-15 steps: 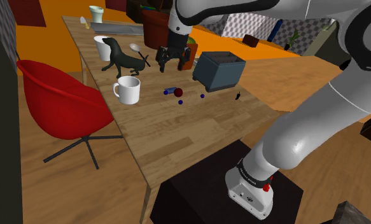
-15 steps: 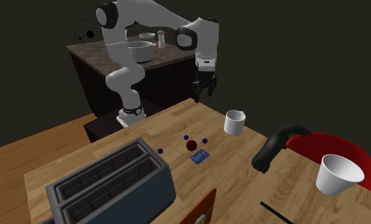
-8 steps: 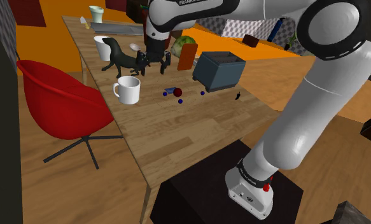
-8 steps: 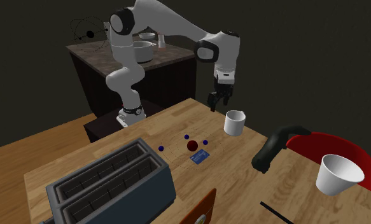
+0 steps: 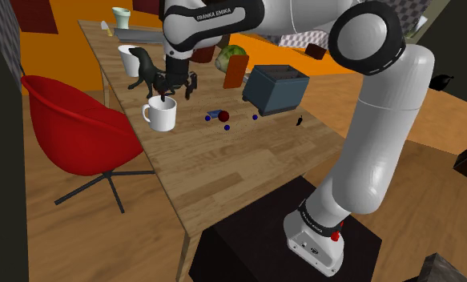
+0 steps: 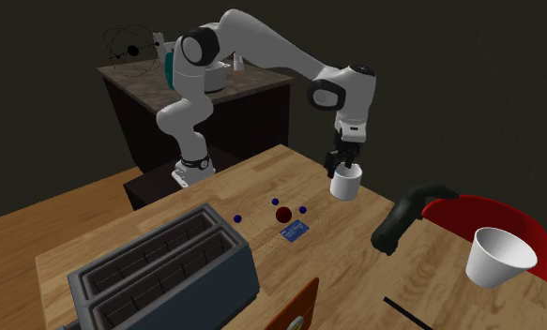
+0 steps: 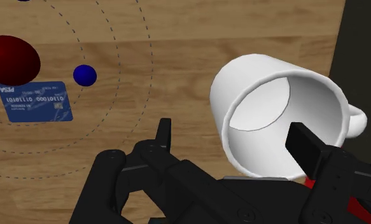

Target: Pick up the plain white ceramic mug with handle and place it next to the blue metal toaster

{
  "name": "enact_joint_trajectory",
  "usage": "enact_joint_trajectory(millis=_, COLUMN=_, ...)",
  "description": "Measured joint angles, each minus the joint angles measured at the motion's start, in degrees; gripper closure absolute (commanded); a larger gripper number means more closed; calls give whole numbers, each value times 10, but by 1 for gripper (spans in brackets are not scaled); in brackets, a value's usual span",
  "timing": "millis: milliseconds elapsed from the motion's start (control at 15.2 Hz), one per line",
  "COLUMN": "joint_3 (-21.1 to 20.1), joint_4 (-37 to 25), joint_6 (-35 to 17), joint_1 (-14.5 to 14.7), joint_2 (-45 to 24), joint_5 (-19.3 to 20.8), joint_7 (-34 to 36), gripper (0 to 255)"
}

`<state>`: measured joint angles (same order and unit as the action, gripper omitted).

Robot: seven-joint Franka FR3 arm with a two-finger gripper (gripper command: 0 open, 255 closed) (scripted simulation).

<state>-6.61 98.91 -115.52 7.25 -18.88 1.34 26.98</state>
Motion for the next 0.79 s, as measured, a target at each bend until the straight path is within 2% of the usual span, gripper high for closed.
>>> enact_joint_trajectory(millis=330, joint_3=1, joint_4=16, joint_6=-31, joint_1=1, joint_2=-15, joint_5=2, joint_7=1, gripper=0)
enact_joint_trajectory(millis=726, joint_3=1, joint_4=18, joint_6=-35, joint_1=1, joint_2=-17, joint_5=2, joint_7=1, gripper=0)
enact_joint_trajectory(millis=792, joint_3=1, joint_4=18, joint_6=-35, joint_1=1, joint_2=-17, joint_5=2, joint_7=1, gripper=255)
